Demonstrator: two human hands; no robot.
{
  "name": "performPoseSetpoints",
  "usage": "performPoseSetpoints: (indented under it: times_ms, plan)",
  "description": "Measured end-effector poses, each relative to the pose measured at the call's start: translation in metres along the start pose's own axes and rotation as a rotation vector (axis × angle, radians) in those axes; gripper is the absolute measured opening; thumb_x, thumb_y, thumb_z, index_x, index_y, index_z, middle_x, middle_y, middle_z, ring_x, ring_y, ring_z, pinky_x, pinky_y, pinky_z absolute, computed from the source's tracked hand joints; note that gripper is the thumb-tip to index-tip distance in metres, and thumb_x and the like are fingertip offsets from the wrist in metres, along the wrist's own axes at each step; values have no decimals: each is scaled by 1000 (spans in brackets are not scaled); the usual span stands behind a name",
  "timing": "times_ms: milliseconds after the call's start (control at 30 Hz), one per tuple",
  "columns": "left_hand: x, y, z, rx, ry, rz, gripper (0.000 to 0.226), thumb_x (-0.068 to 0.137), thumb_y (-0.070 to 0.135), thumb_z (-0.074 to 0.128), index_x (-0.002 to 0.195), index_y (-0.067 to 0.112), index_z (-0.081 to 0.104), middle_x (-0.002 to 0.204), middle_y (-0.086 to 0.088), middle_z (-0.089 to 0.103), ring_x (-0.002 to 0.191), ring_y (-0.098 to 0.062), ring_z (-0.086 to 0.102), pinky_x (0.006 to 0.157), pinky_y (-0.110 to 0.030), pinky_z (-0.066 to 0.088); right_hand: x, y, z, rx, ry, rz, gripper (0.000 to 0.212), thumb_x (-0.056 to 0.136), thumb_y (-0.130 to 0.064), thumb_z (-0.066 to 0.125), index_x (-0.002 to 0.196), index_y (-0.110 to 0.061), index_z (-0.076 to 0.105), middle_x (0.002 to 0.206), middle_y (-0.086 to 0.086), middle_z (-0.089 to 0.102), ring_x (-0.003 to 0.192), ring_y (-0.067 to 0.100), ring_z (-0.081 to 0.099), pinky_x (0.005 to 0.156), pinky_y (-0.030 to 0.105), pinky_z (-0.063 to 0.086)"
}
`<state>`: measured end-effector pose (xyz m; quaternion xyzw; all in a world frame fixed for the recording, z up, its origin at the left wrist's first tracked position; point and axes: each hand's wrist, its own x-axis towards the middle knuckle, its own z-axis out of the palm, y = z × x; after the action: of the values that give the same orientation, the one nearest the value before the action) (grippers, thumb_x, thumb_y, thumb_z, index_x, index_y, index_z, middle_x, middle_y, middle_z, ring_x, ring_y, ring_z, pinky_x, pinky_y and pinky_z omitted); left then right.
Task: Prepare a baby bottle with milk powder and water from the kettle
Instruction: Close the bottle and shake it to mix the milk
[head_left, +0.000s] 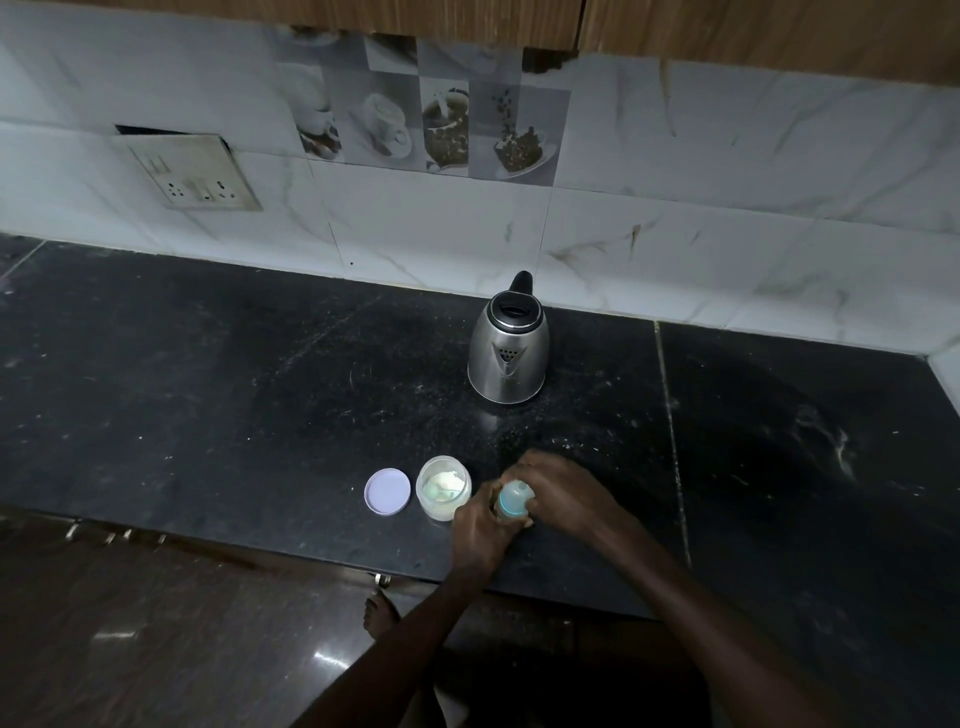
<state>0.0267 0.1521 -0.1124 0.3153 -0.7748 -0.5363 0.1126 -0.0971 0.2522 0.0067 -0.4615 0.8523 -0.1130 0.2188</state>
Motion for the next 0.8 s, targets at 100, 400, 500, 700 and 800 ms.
performPoseSetpoints:
  times_ms: [100, 400, 500, 700, 800]
  plan:
    - [-1, 1, -1, -5, 3, 2, 49, 70, 47, 92, 110, 31, 69, 97, 15, 78, 91, 3, 72, 80, -35, 60, 1, -1, 2, -10, -18, -23, 46, 77, -7, 69, 120, -24, 72, 116, 0, 62, 103, 22, 63, 86, 40, 54]
    - [-2, 3, 0, -16, 3, 2, 51, 71, 46, 92, 113, 29, 70, 98, 13, 78, 92, 3, 72, 80, -28, 59, 7, -2, 5, -65, -17, -30, 42, 81, -9, 68, 121, -22, 74, 114, 4, 64, 102, 24, 64, 86, 36, 53]
    - [-2, 4, -1, -17, -5, -8, 52, 71, 43, 93, 115, 29, 70, 100, 15, 78, 94, 5, 71, 80, -23, 58, 9, -2, 5, -87, -23, -51, 37, 83, -10, 68, 119, -19, 74, 114, 6, 64, 101, 26, 66, 86, 41, 55]
    - [1, 2, 0, 39, -3, -7, 60, 67, 40, 95, 121, 30, 68, 105, 16, 77, 97, 4, 70, 84, -18, 55, 0, 17, -14, 59, 143, -55, 36, 79, -23, 75, 114, -22, 74, 107, 0, 66, 94, 18, 64, 83, 39, 55]
    - [2, 2, 1, 48, -9, -3, 59, 68, 37, 95, 121, 30, 68, 107, 15, 76, 100, 2, 70, 87, -18, 55, -2, 29, -24, 141, 201, 29, 29, 75, -30, 80, 102, -25, 74, 93, -5, 69, 84, 15, 64, 77, 38, 55]
